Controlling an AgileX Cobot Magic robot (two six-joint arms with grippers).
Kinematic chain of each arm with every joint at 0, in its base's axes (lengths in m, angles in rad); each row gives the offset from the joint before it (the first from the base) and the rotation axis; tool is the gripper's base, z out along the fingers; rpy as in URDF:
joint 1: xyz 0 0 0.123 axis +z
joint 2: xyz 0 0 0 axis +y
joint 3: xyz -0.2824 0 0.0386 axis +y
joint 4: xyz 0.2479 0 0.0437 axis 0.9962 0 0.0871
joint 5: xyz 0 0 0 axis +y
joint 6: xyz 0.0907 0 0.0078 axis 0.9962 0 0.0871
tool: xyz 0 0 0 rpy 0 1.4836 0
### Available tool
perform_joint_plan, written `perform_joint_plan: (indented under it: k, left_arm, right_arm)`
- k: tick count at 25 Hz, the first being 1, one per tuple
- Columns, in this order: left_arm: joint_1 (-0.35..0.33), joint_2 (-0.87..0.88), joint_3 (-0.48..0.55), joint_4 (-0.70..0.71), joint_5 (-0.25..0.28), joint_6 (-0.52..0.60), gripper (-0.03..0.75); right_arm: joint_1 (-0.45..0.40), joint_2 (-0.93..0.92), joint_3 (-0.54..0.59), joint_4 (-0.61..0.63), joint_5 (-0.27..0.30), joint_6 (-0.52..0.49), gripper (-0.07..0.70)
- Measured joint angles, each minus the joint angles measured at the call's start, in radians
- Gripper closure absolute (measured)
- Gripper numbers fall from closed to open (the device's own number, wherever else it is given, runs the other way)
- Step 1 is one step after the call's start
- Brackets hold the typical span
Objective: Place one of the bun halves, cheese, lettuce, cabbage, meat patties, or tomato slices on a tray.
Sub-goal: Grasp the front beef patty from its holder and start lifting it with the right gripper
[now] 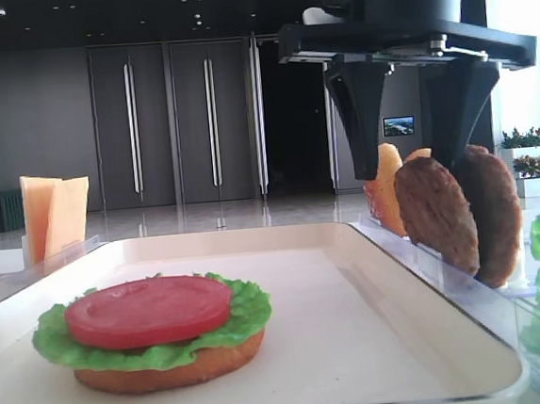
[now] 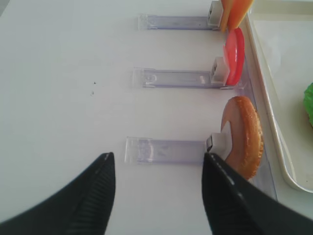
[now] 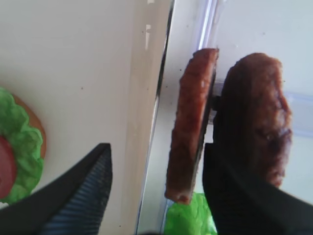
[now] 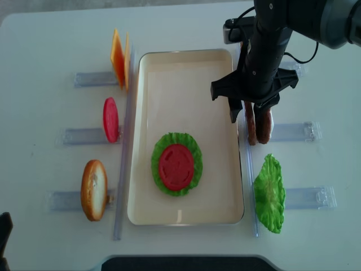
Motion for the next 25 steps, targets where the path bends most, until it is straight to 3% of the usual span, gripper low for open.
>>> perform_joint_plan:
  k: [20,22,25]
  left_arm:
    - [0.000,0.000,0.000,0.000,0.000,0.000,0.303]
    - [0.000,0.000,0.000,0.000,0.000,0.000,0.303]
    - [0.000,0.000,0.000,0.000,0.000,0.000,0.303]
  right_arm:
    - [0.000,0.033,0.000,-0.027,-0.019,-0.024,0.244]
    - [0.000,0.033,0.000,-0.034,-0.019,-0.025,0.277]
    - [0.000,0.033,0.000,-0.054,-0.019,-0.025,0.394]
